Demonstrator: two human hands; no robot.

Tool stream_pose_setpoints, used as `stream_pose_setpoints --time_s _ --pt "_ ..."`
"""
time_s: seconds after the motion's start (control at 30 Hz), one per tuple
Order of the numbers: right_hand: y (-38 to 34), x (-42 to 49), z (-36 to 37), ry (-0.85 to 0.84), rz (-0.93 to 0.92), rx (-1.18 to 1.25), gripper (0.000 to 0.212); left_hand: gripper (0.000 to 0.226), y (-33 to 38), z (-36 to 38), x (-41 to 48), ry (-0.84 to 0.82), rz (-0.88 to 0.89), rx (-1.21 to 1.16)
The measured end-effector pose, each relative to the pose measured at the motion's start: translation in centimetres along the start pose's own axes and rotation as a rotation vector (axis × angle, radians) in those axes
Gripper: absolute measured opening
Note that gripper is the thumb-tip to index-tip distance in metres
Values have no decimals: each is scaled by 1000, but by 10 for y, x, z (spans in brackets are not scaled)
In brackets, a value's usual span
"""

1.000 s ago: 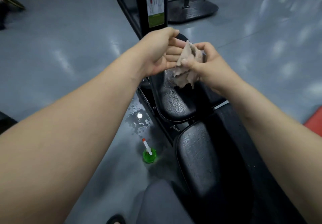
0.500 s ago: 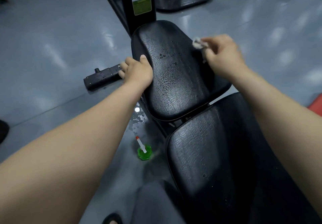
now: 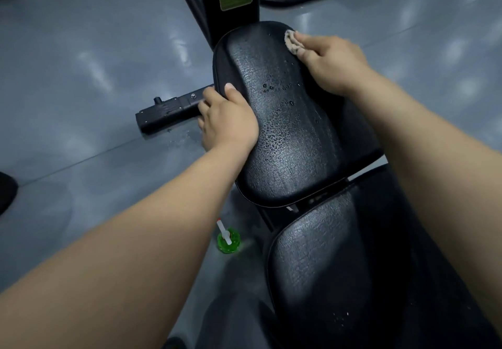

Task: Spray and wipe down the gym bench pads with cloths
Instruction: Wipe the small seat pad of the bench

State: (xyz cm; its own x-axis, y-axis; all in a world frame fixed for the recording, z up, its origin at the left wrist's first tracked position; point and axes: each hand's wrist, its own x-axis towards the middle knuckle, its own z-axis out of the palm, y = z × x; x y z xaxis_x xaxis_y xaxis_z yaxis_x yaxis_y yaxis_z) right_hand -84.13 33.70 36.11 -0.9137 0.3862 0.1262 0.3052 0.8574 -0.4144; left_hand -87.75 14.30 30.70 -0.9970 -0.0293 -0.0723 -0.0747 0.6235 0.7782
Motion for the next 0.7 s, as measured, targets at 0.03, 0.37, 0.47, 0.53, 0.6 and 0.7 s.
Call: stream_pose_setpoints --time_s 0.03,0.37,0.47,0.53,0.6,0.7 --pt "-3 7 -2 -25 -8 8 46 51 0 0 0 1 2 0" --pt "5 -4 -1 -10 -116 -2 44 51 0 -6 -2 -30 -3 3" --pt "15 -39 -3 5 -120 -41 44 52 -1 -4 0 -31 8 -11" --pt "15 -36 -1 20 -128 -59 44 52 -2 -3 1 -26 9 -14" --pt "8 -12 1 23 -128 -87 43 51 -3 -2 2 -21 8 -9" --pt "-8 33 2 -1 -108 -91 43 50 -3 -3 1 -17 13 -4"
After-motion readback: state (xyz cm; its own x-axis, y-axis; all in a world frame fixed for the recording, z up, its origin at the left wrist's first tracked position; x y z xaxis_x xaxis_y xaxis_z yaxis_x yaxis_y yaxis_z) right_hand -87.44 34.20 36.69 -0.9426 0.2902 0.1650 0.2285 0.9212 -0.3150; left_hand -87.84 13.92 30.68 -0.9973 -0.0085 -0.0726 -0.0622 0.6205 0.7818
